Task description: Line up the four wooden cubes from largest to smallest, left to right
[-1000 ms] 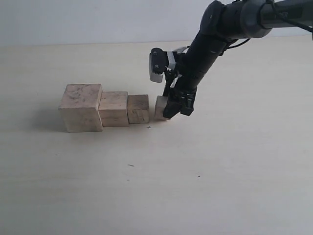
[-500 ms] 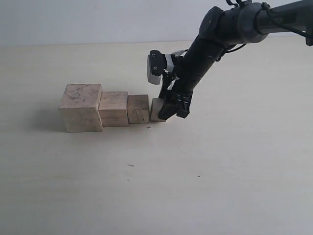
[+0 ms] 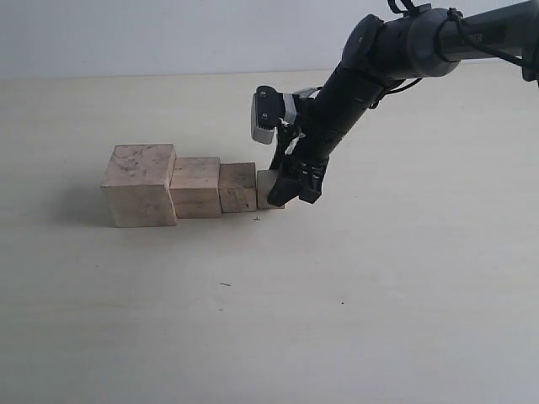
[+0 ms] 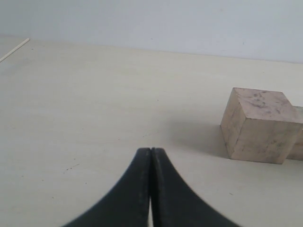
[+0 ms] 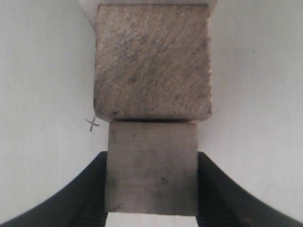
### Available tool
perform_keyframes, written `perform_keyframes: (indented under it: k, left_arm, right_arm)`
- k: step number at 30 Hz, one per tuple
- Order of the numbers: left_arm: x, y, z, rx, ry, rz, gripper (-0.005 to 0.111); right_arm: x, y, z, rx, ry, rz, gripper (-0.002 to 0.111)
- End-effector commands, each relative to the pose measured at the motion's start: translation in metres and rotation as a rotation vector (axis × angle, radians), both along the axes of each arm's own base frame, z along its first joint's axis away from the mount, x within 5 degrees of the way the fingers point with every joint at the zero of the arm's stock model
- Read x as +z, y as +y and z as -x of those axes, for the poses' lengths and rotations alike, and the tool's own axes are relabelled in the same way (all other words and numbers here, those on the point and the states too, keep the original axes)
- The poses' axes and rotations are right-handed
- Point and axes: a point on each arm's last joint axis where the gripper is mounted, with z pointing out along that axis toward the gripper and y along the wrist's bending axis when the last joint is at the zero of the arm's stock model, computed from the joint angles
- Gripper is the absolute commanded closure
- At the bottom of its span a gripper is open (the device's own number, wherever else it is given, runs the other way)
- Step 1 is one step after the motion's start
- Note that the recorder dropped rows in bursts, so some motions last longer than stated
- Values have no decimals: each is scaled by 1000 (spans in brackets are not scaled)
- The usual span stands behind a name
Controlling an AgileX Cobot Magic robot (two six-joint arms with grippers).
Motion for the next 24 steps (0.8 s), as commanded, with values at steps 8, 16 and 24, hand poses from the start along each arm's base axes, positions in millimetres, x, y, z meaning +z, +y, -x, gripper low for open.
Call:
perform_keyframes:
  k: [8,16,24]
  left_arm:
    - [0,0,0,-3,-14,2,107]
    - [0,0,0,-3,-14,2,107]
    - [0,0,0,-3,-14,2,107]
  right_arm:
    - [6,0,0,-80,29,1,50]
    - [44,-5,3,-121,8,21,50]
    - [64,-22,2,-190,-59,179,50]
